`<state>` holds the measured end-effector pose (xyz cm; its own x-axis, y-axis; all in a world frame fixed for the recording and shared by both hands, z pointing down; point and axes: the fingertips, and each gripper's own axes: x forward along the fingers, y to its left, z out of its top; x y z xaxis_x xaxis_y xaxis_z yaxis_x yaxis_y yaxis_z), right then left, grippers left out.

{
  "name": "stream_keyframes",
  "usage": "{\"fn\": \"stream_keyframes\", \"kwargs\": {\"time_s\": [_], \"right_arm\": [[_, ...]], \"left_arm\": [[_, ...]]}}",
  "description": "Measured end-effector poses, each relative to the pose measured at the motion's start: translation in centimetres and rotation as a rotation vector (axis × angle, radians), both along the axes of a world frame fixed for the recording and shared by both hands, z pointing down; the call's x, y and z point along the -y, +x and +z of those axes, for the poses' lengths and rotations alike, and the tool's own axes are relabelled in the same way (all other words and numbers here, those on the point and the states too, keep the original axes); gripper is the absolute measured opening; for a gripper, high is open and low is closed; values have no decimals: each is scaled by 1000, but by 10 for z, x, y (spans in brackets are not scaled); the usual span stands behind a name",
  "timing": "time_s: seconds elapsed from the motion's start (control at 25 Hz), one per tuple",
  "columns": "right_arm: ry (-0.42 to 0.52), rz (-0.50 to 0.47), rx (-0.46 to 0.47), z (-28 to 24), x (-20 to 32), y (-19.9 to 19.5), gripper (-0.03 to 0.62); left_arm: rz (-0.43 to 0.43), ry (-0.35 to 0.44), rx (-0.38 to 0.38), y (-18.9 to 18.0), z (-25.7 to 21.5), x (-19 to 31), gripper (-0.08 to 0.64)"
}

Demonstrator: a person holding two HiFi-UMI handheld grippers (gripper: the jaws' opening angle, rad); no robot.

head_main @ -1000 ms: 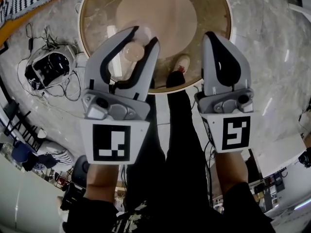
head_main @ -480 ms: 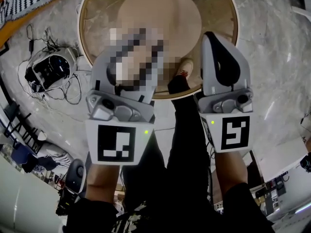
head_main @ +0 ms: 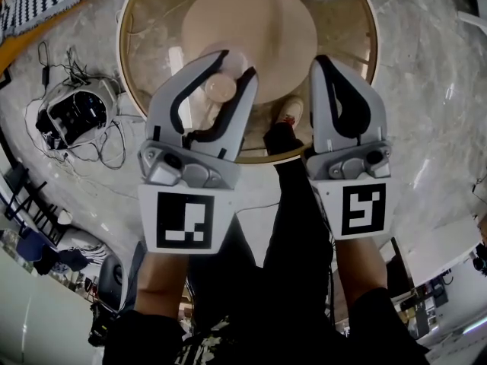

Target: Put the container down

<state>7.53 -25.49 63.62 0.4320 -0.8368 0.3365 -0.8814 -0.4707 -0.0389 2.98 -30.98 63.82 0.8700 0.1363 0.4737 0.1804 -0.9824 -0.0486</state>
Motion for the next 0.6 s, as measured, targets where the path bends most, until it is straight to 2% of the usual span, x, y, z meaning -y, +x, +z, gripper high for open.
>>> {"fn": "stream_keyframes", "kwargs": {"time_s": [0.6], "right_arm": [[-18, -10, 19, 56, 24, -4, -5]], "left_arm": [[8, -16, 18, 3, 60, 20, 132]]}}
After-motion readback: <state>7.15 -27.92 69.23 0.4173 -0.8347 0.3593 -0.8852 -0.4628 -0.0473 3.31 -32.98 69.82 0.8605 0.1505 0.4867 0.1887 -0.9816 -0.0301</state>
